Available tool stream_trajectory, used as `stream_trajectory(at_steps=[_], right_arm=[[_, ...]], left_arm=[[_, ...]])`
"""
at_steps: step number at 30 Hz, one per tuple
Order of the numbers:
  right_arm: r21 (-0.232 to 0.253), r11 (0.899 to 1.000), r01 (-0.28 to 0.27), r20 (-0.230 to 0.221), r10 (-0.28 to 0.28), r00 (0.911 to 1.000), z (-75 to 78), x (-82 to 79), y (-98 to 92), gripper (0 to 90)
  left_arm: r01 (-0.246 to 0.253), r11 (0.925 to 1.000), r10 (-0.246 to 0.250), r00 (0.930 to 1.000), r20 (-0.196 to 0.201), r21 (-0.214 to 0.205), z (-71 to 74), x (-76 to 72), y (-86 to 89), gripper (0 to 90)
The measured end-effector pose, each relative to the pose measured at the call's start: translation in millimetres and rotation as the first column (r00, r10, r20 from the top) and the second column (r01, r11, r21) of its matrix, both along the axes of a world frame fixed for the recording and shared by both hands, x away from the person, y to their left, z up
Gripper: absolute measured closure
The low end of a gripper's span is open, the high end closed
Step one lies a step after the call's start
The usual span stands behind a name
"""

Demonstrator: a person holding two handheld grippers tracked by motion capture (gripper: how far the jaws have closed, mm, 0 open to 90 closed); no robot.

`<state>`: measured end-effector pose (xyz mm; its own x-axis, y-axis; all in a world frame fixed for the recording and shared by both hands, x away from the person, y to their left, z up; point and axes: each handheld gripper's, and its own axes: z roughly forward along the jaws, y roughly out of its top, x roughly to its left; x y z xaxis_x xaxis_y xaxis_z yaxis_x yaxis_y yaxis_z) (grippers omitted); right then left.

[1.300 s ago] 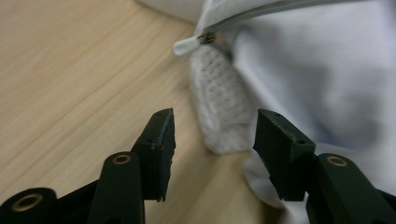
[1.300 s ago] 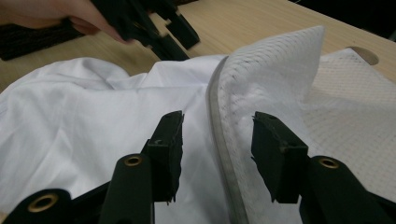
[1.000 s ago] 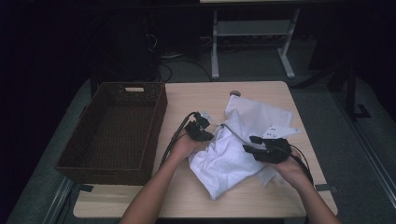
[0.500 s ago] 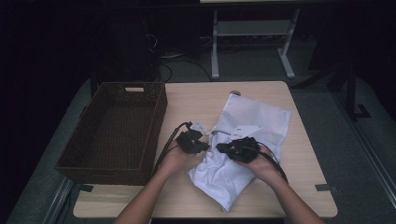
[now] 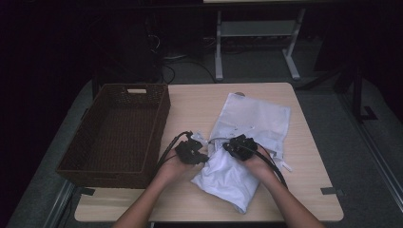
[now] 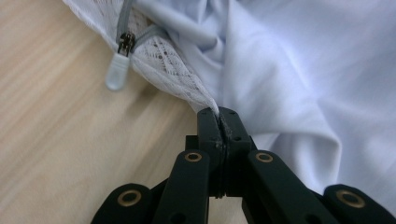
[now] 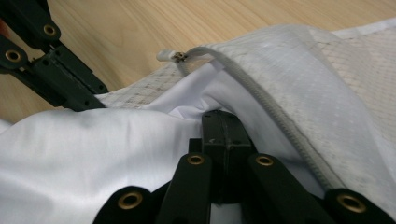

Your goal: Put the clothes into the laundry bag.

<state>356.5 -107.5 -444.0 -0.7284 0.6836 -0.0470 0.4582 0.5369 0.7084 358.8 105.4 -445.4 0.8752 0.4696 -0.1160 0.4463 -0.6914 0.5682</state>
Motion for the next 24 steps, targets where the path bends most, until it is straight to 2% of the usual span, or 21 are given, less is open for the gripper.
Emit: stream_trajectory(at_steps=[4, 5, 6, 7, 8, 9, 10, 11, 12, 13, 14, 15, 16, 18, 19, 20, 21, 22, 23, 24], right_arm=[[0.024, 0.999, -0.025, -0.003, 0.025, 0.9997, 2.6, -4.0, -2.0, 87.1], [0.061, 0.996, -0.058, -0.008, 0.059, 0.9982, 8.5, -9.0, -6.2, 81.0], [0.075, 0.994, -0.078, -0.011, 0.079, 0.9968, 12.9, -12.6, -9.5, 78.1], [0.075, 0.994, -0.078, -0.011, 0.079, 0.9968, 12.9, -12.6, -9.5, 78.1], [0.108, 0.989, -0.104, 0.006, 0.104, 0.9945, 23.0, -19.9, -19.4, 73.6], [0.108, 0.989, -0.104, 0.006, 0.104, 0.9945, 23.0, -19.9, -19.4, 73.6], [0.136, 0.984, -0.111, 0.018, 0.109, 0.9938, 32.8, -25.3, -32.5, 69.8], [0.136, 0.984, -0.111, 0.018, 0.109, 0.9938, 32.8, -25.3, -32.5, 69.8], [0.127, 0.987, -0.100, 0.037, 0.096, 0.9947, 40.5, -28.1, -48.2, 66.5], [0.130, 0.988, -0.087, 0.040, 0.083, 0.9957, 43.1, -28.9, -57.1, 64.0], [0.130, 0.988, -0.087, 0.040, 0.083, 0.9957, 43.1, -28.9, -57.1, 64.0], [0.125, 0.989, -0.076, 0.045, 0.070, 0.9965, 44.2, -29.2, -66.6, 62.8], [0.118, 0.991, -0.055, 0.045, 0.050, 0.9977, 44.2, -29.3, -76.7, 62.5], [0.110, 0.994, -0.007, 0.044, 0.002, 0.9990, 41.4, -30.5, -97.6, 60.8], [0.104, 0.994, 0.042, 0.031, -0.045, 0.9985, 36.3, -32.8, -116.5, 60.6], [0.104, 0.993, 0.059, 0.026, -0.062, 0.9977, 33.4, -34.3, -124.5, 60.0], [0.104, 0.993, 0.059, 0.026, -0.062, 0.9977, 33.4, -34.3, -124.5, 60.0], [0.082, 0.993, 0.085, 0.015, -0.087, 0.9961, 27.4, -37.7, -137.3, 58.1], [0.070, 0.993, 0.095, 0.013, -0.096, 0.9953, 24.0, -39.3, -142.8, 57.3], [0.061, 0.992, 0.107, 0.004, -0.107, 0.9942, 20.2, -40.8, -147.9, 56.4]], left_arm=[[-0.016, 0.9998, 0.016, 0.9999, 0.004, 0.012, -2.9, 0.1, 2.5, 87.4], [-0.037, 0.9992, 0.037, 0.9991, 0.020, 0.013, -1.0, -0.5, 4.9, 81.3], [-0.037, 0.9992, 0.037, 0.9991, 0.020, 0.013, -1.0, -0.5, 4.9, 77.1], [-0.048, 0.9988, 0.048, 0.9985, 0.028, 0.009, 1.9, -0.9, 7.2, 77.1], [-0.073, 0.9971, 0.074, 0.9967, 0.032, -0.022, 9.7, -1.6, 12.2, 70.4], [-0.073, 0.9971, 0.074, 0.9967, 0.032, -0.022, 9.7, -1.6, 12.2, 66.9], [-0.084, 0.9945, 0.086, 0.9958, 0.033, -0.064, 19.8, -3.6, 16.5, 63.6], [-0.084, 0.9945, 0.086, 0.9958, 0.033, -0.064, 19.8, -3.6, 16.5, 60.0], [-0.077, 0.9919, 0.080, 0.9963, 0.030, -0.101, 29.5, -8.3, 16.7, 55.9], [-0.068, 0.9908, 0.073, 0.9968, 0.033, -0.117, 33.6, -11.9, 14.5, 52.2], [-0.068, 0.9908, 0.073, 0.9968, 0.033, -0.117, 33.6, -11.9, 14.5, 48.3], [-0.053, 0.9903, 0.058, 0.9977, 0.036, -0.129, 37.4, -15.7, 11.0, 48.3], [-0.037, 0.9905, 0.043, 0.9984, 0.038, -0.132, 40.0, -18.5, 7.9, 44.6], [0.006, 0.9888, 0.001, 0.9989, 0.046, -0.149, 45.4, -27.2, -5.4, 38.1], [0.043, 0.9857, -0.037, 0.9985, 0.040, -0.163, 47.8, -33.7, -19.1, 33.8], [0.050, 0.9848, -0.045, 0.9983, 0.037, -0.166, 47.9, -35.7, -24.5, 31.2], [0.050, 0.9848, -0.045, 0.9983, 0.037, -0.166, 47.9, -35.7, -24.5, 28.5], [0.073, 0.9843, -0.068, 0.9971, 0.034, -0.161, 46.8, -40.3, -40.4, 26.6], [0.073, 0.9843, -0.068, 0.9971, 0.034, -0.161, 46.8, -40.3, -40.4, 24.1], [0.079, 0.9859, -0.074, 0.9966, 0.034, -0.148, 43.4, -43.0, -53.4, 21.5]])
